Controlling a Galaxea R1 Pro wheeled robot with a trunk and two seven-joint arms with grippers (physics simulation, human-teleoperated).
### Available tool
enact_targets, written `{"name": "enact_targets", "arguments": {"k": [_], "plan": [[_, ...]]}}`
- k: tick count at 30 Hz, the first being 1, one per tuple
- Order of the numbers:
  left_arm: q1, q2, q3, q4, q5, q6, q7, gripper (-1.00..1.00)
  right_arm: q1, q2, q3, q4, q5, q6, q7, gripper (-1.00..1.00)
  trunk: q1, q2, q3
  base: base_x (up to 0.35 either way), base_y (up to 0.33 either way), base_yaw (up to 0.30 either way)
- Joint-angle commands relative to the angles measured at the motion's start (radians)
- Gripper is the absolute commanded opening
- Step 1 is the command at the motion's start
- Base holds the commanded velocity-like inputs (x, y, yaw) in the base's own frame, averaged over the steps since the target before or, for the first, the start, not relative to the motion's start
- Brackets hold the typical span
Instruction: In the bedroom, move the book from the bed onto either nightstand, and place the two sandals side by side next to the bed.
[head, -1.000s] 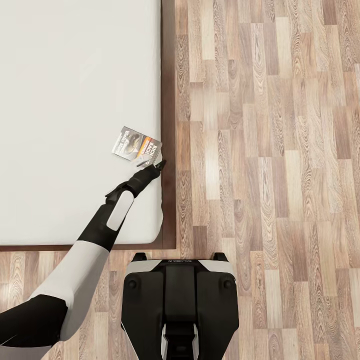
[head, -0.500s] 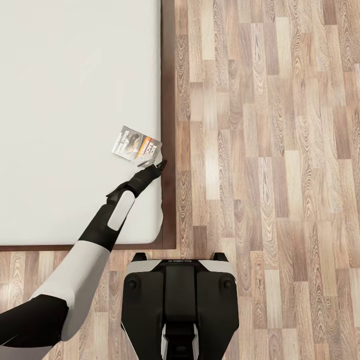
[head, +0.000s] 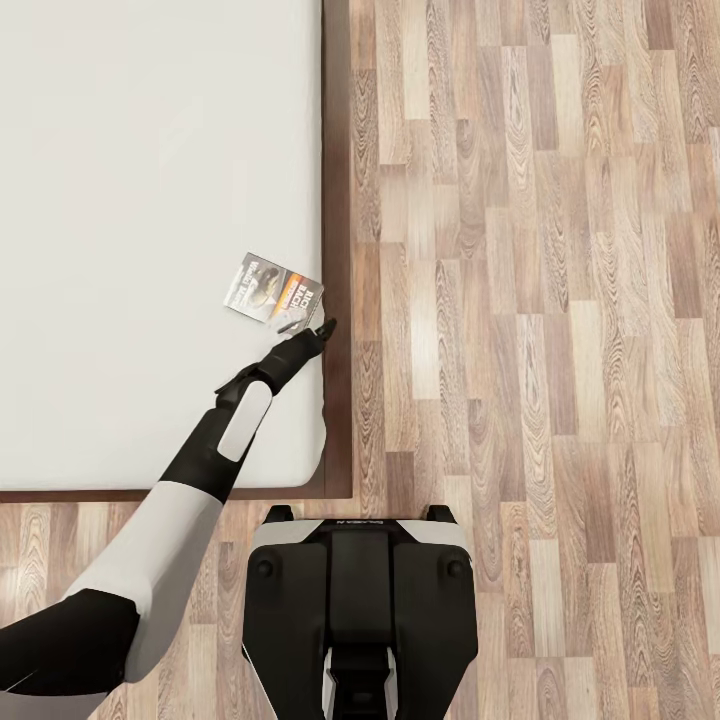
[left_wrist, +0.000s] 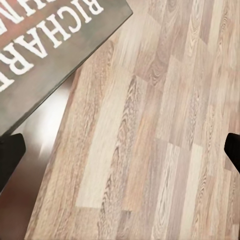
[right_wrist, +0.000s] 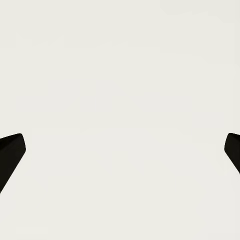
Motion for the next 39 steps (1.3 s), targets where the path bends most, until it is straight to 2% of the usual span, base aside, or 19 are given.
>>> {"name": "enact_targets", "arguments": {"k": [1, 30, 39], "plan": [[0.000, 0.000, 0.001, 0.000, 0.008, 0.005, -0.001, 1.00, 0.000, 0.000, 0.008, 0.001, -0.010, -0.004, 0.004, 1.00, 0.001, -0.002, -0.001, 0.000, 0.000, 0.000], [0.004, 0.007, -0.003, -0.014, 0.009, 0.006, -0.007, 1.00, 0.000, 0.001, 0.008, 0.000, -0.010, -0.004, 0.004, 1.00, 0.001, -0.002, -0.001, 0.000, 0.000, 0.000], [0.012, 0.010, -0.006, -0.065, 0.009, 0.008, -0.008, 1.00, 0.000, 0.001, 0.008, -0.001, -0.010, -0.004, 0.004, 1.00, 0.001, -0.002, -0.001, 0.000, 0.000, 0.000]]}}
